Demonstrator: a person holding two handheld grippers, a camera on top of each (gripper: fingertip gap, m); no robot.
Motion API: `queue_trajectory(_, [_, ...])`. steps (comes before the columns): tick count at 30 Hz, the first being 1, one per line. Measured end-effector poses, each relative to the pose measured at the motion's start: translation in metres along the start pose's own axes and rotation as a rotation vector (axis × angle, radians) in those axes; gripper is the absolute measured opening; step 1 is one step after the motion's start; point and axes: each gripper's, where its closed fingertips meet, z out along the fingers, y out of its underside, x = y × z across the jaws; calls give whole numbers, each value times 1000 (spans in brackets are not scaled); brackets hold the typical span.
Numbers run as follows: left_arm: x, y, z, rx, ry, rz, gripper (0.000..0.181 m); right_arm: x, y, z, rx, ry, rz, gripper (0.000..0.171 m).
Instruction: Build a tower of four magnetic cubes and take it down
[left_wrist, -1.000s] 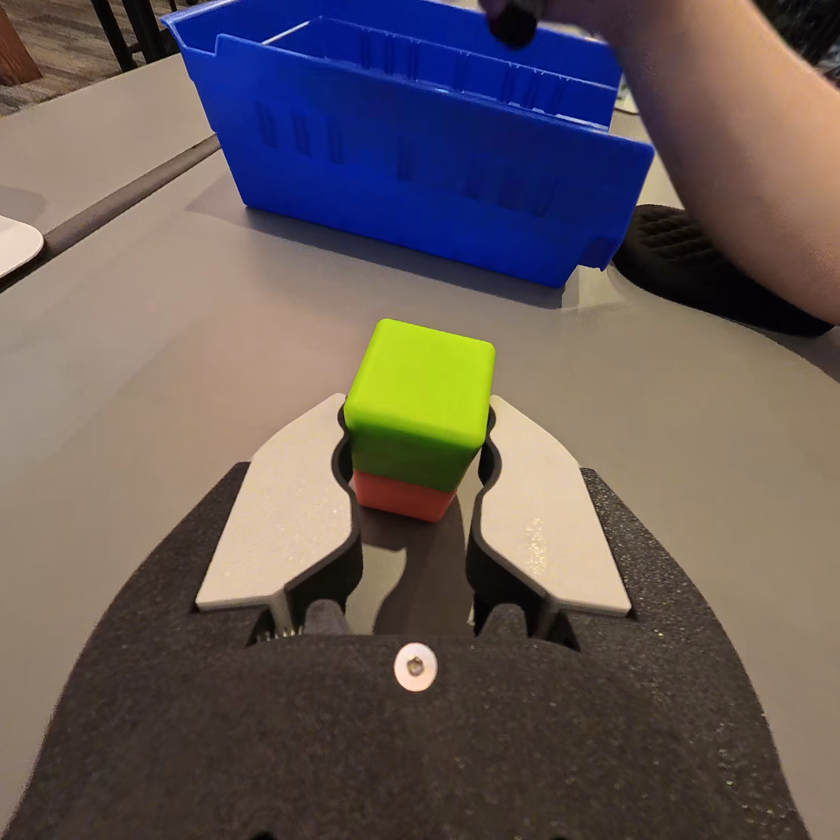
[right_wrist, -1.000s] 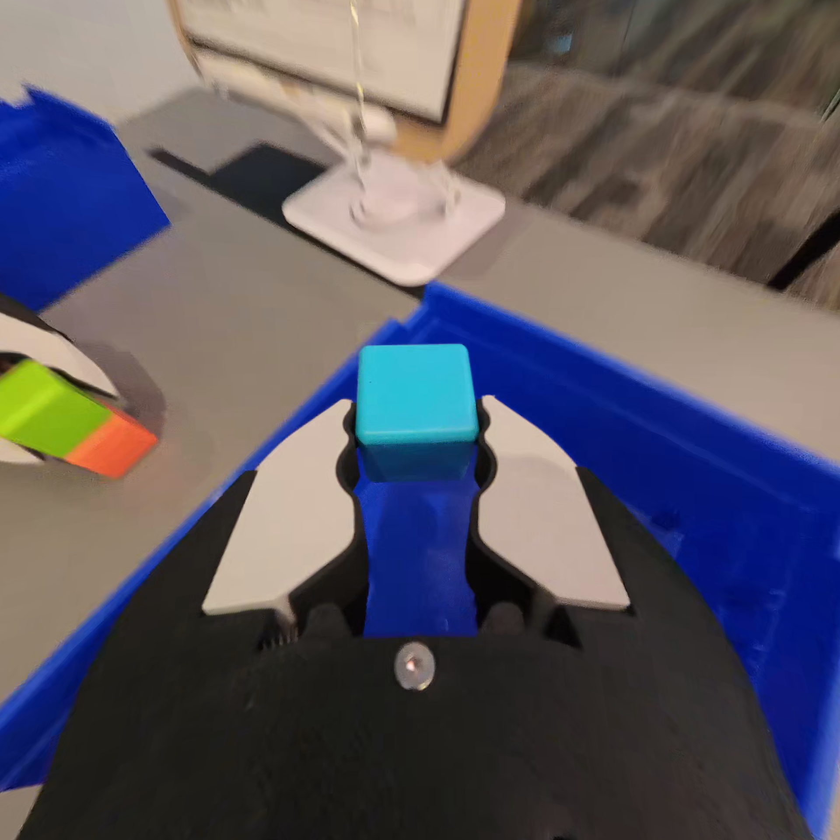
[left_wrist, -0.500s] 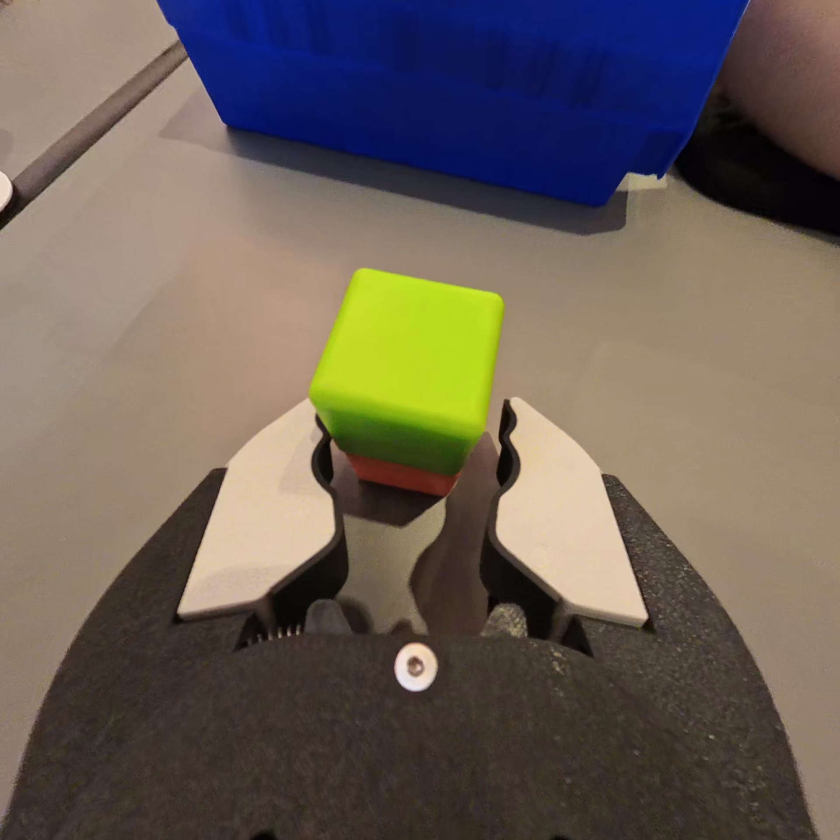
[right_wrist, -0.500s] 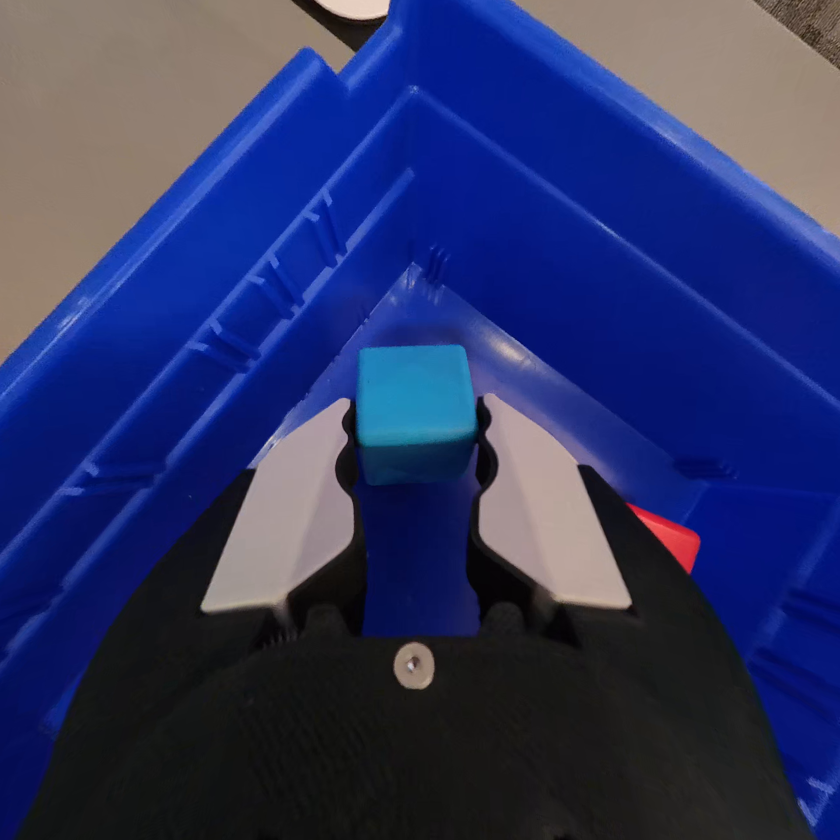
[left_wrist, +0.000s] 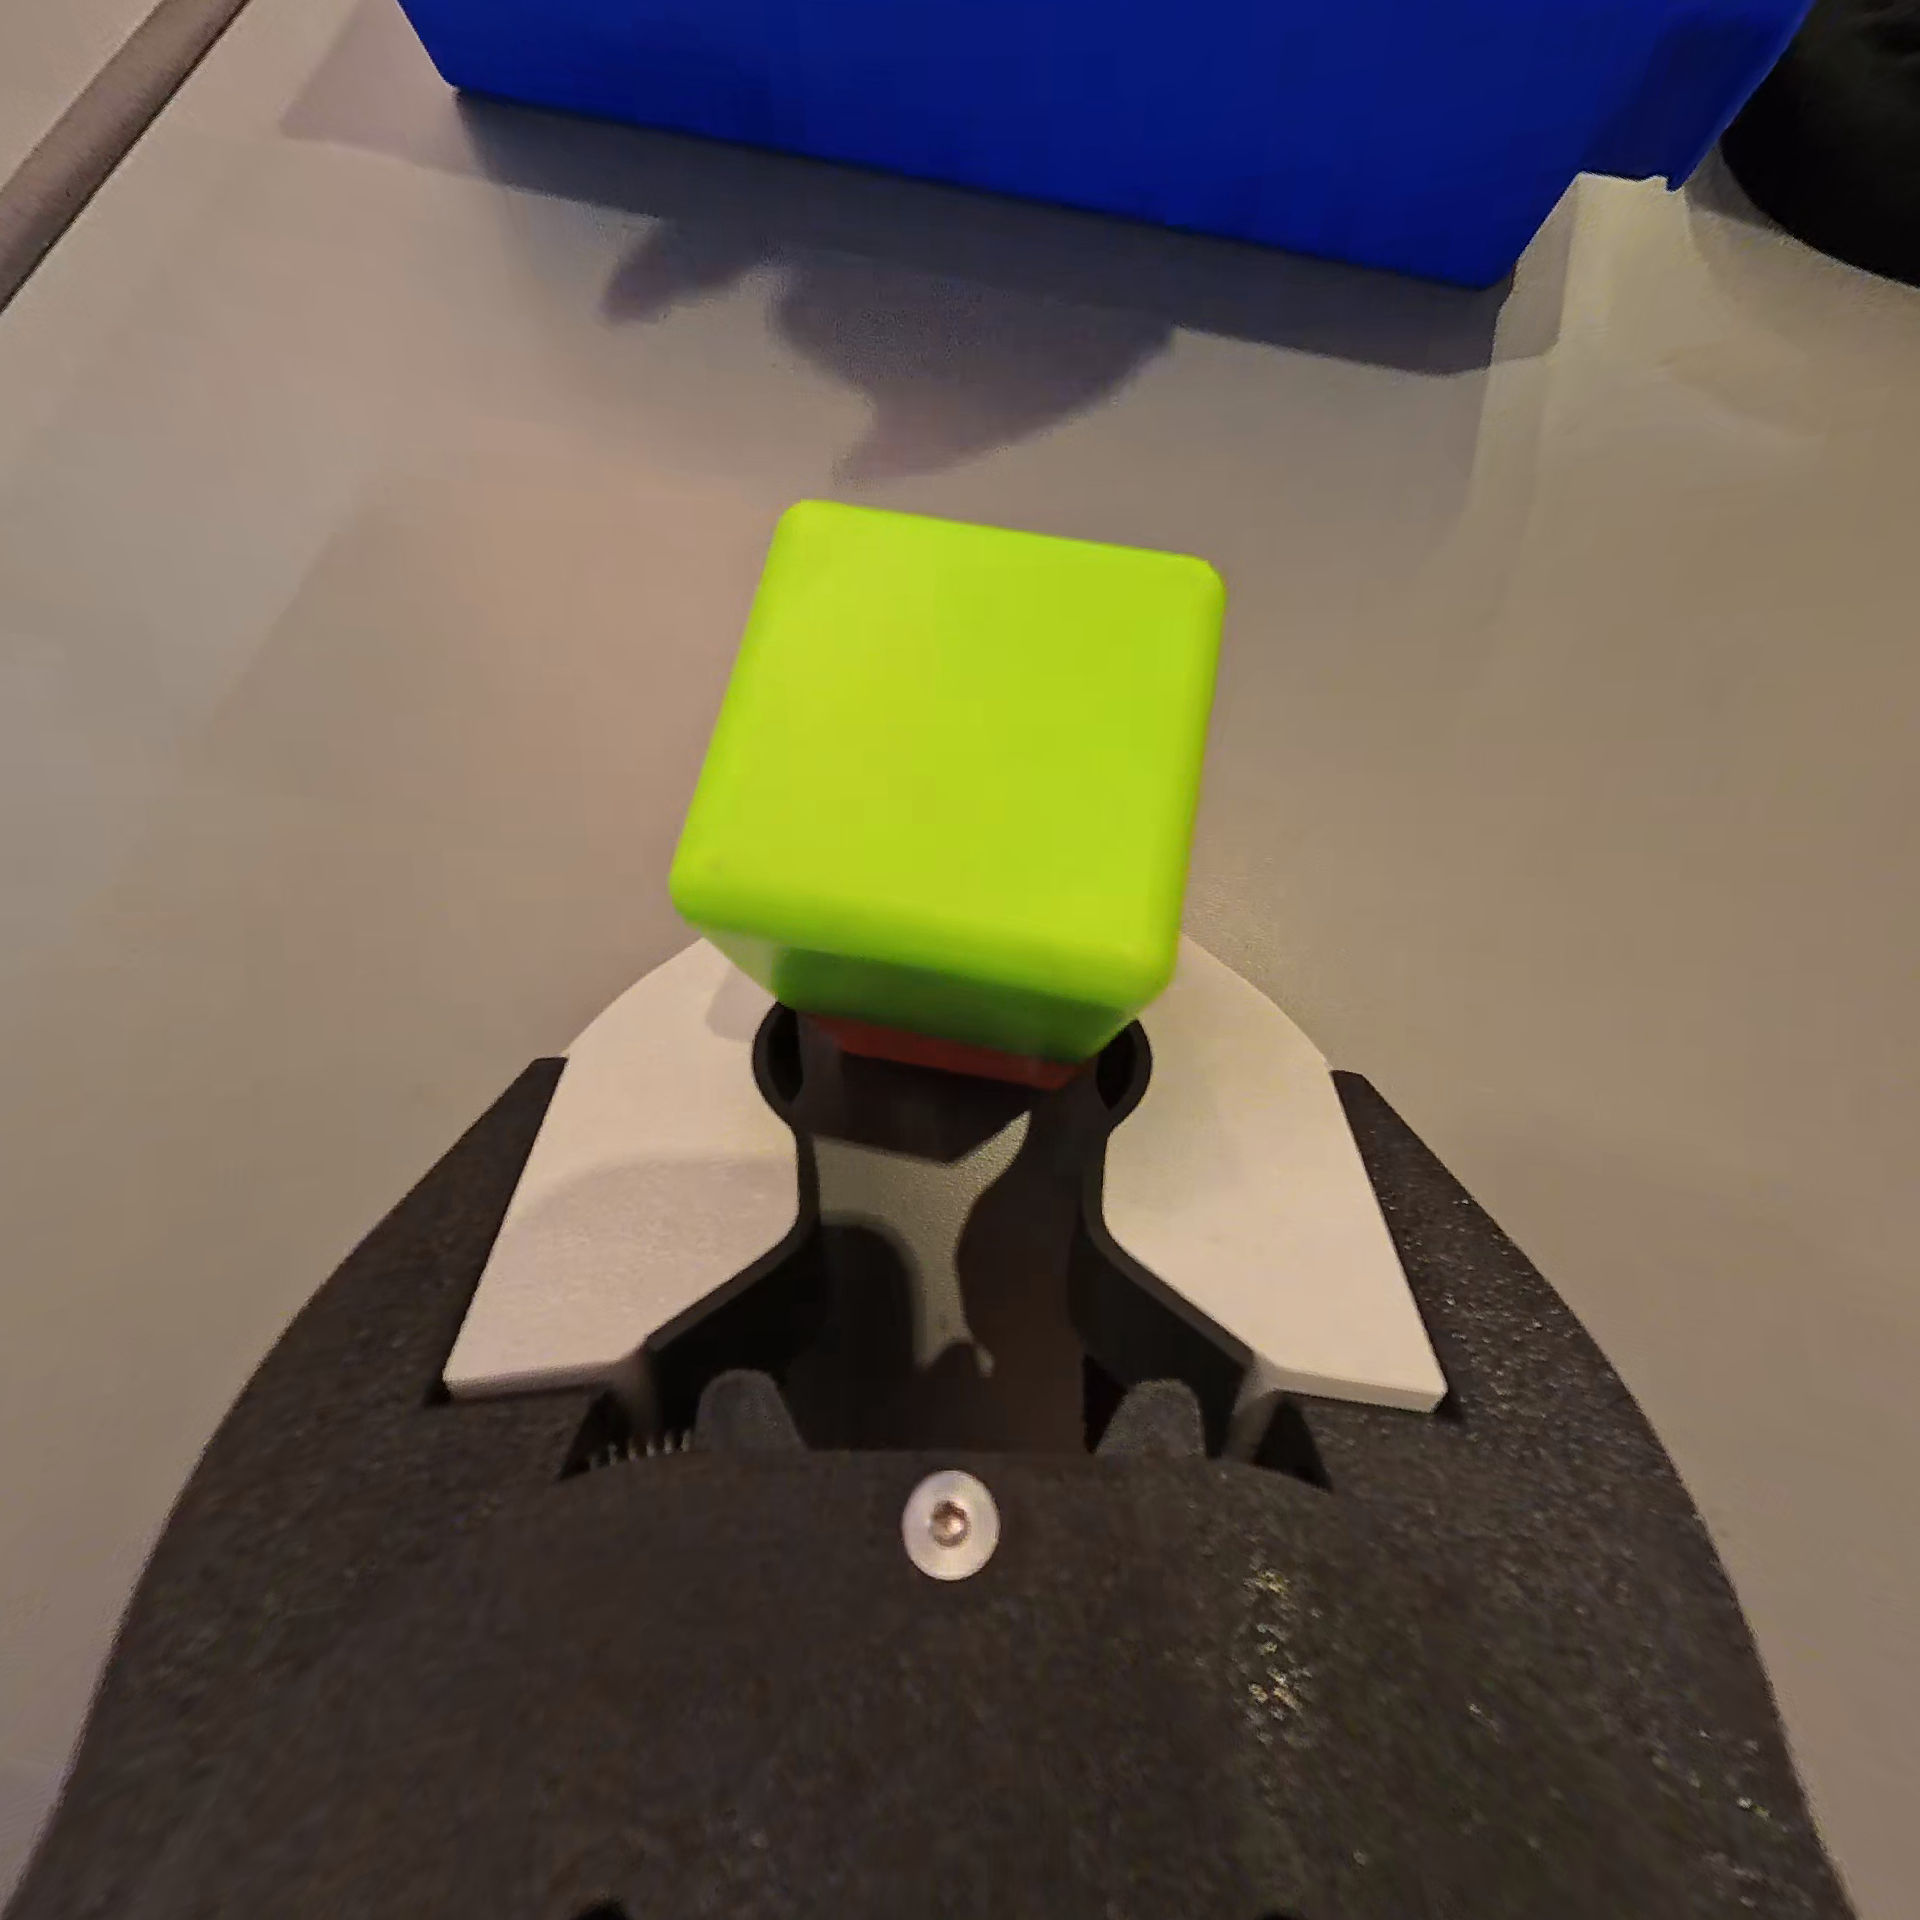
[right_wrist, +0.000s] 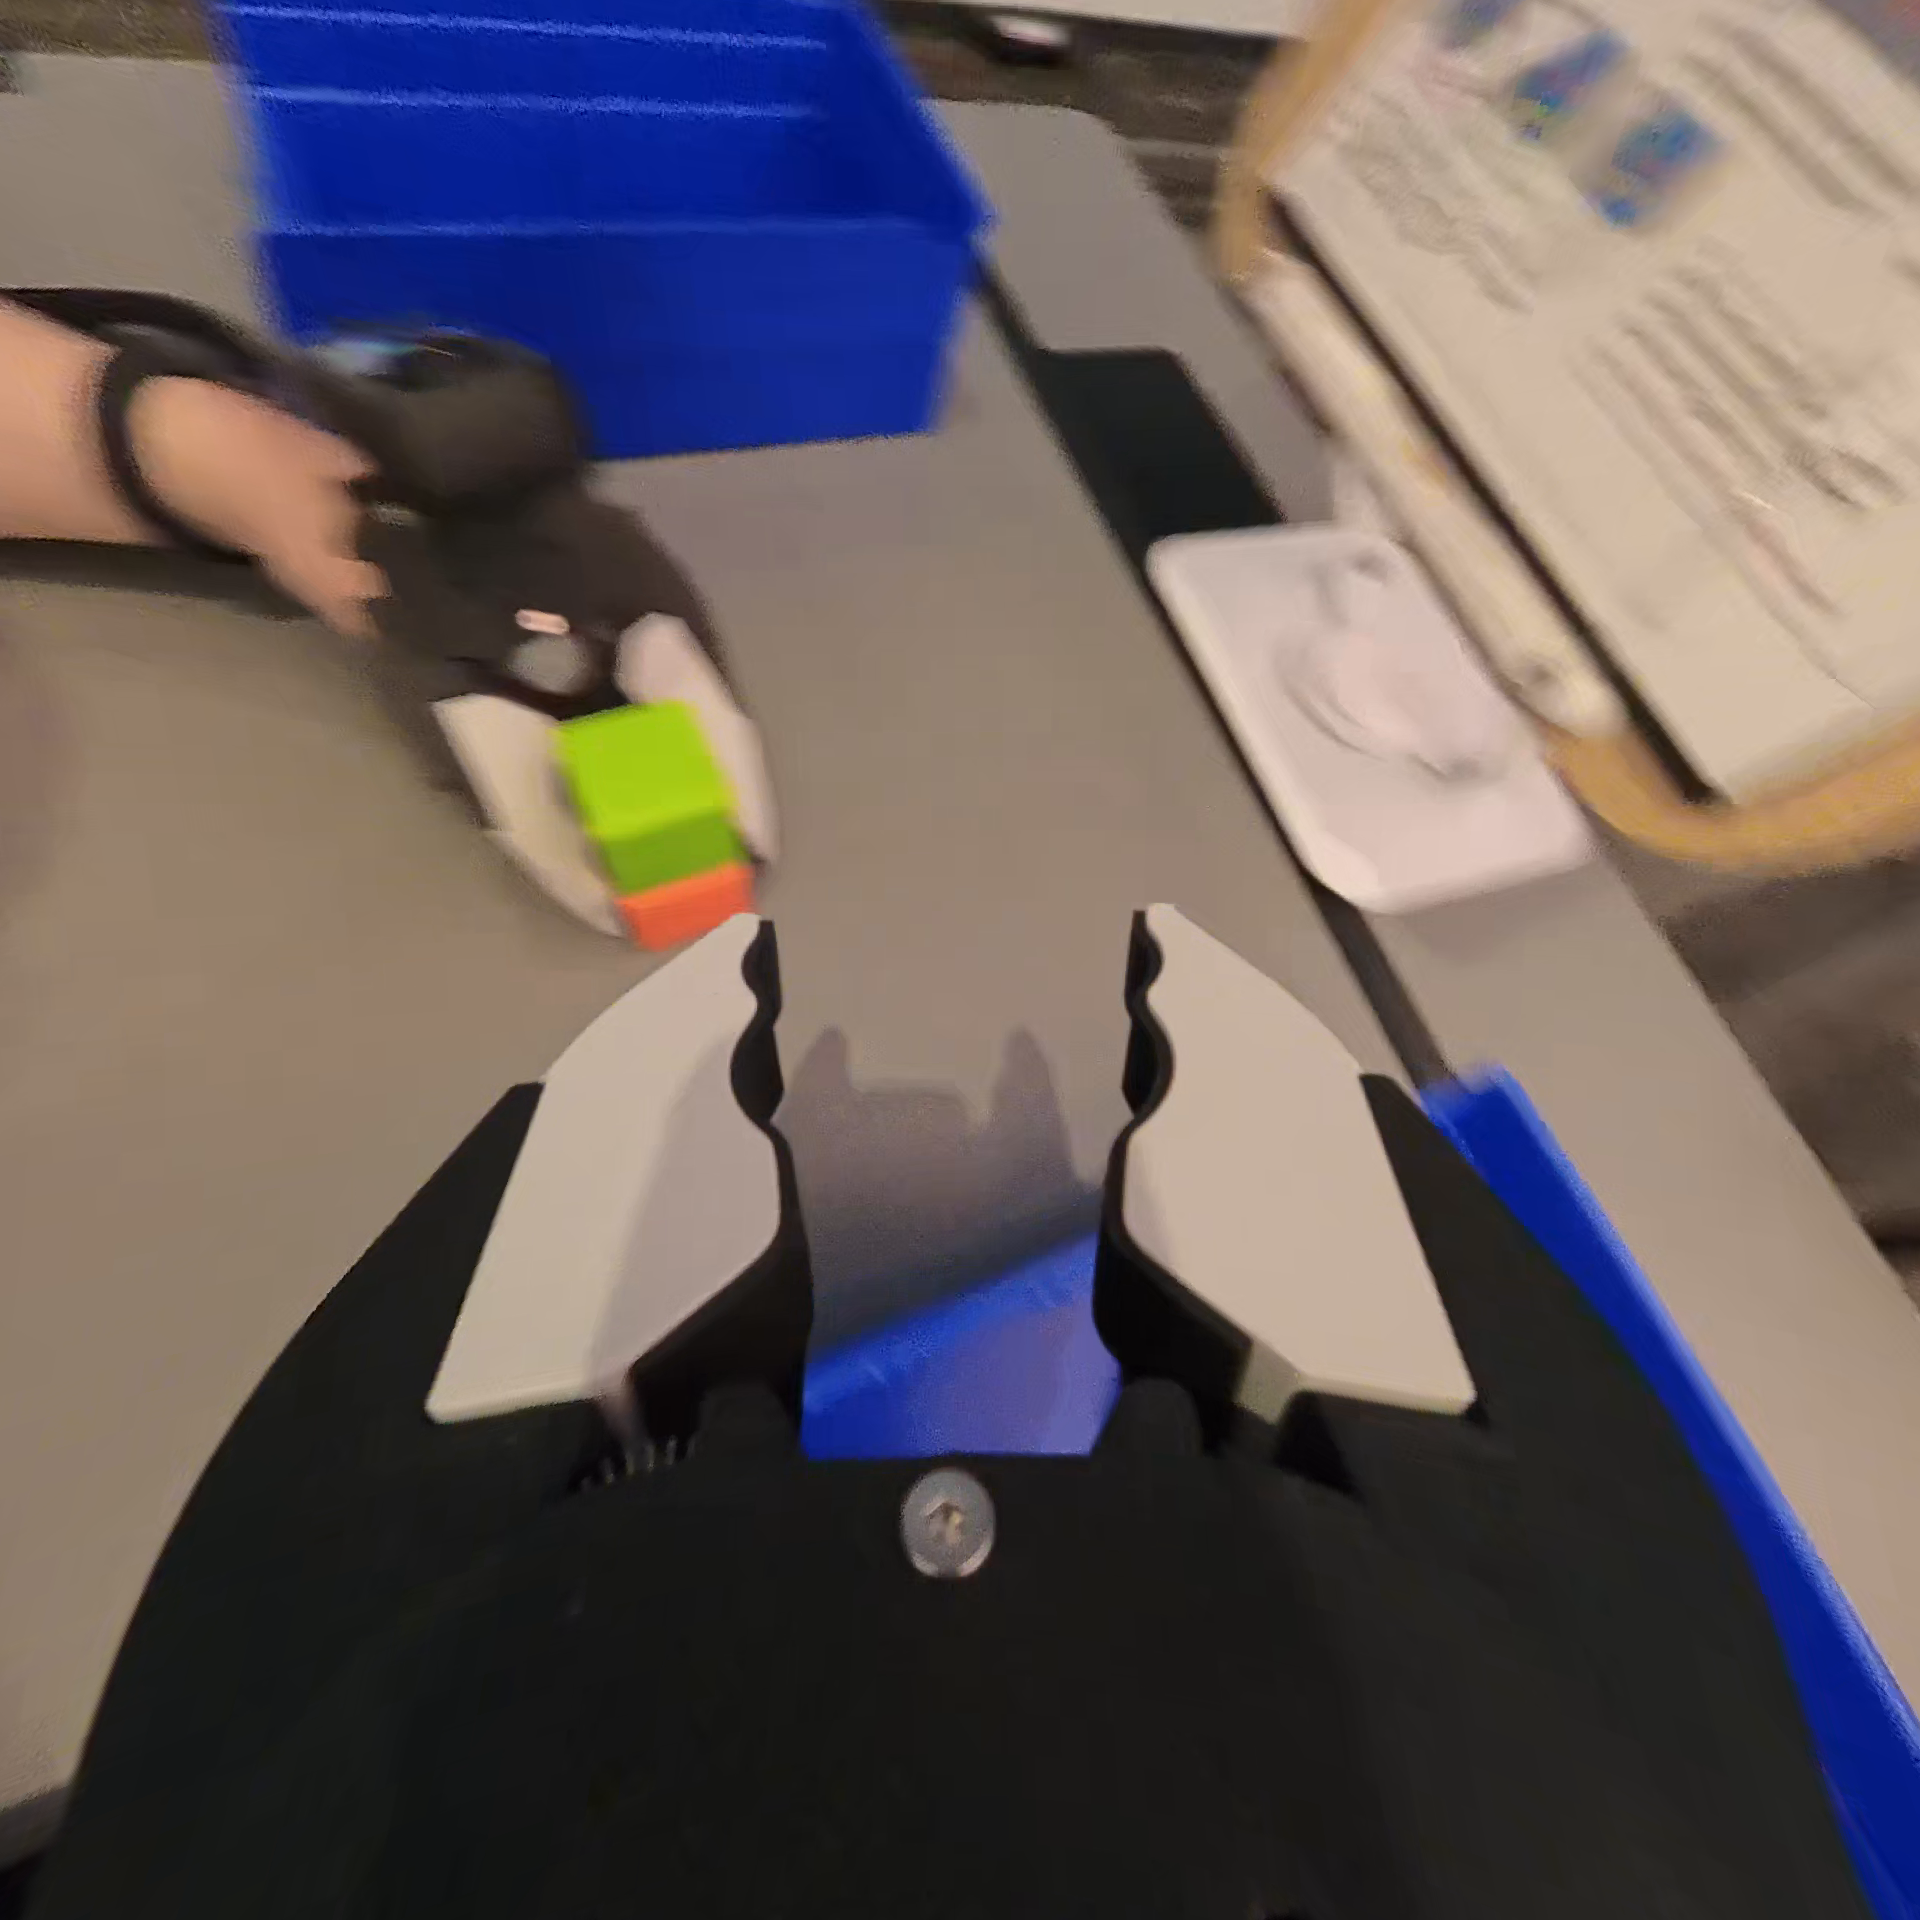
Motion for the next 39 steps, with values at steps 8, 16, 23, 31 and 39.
queue_trajectory(8, [6,0,0,2,28,43,54,-98,-8,79,-106,-351,-155,63])
queue_trajectory(16, [8,0,0,1,40,41,54,-120,21,114,-246,-417,-173,55])
queue_trajectory(23, [8,0,0,1,59,44,54,-118,22,118,-254,-410,-168,49])
queue_trajectory(31, [8,1,0,-1,61,48,54,-96,-4,76,-135,-377,-102,50])
queue_trajectory(39, [8,1,-1,-1,64,47,55,-22,63,-39,-258,-141,21,50])
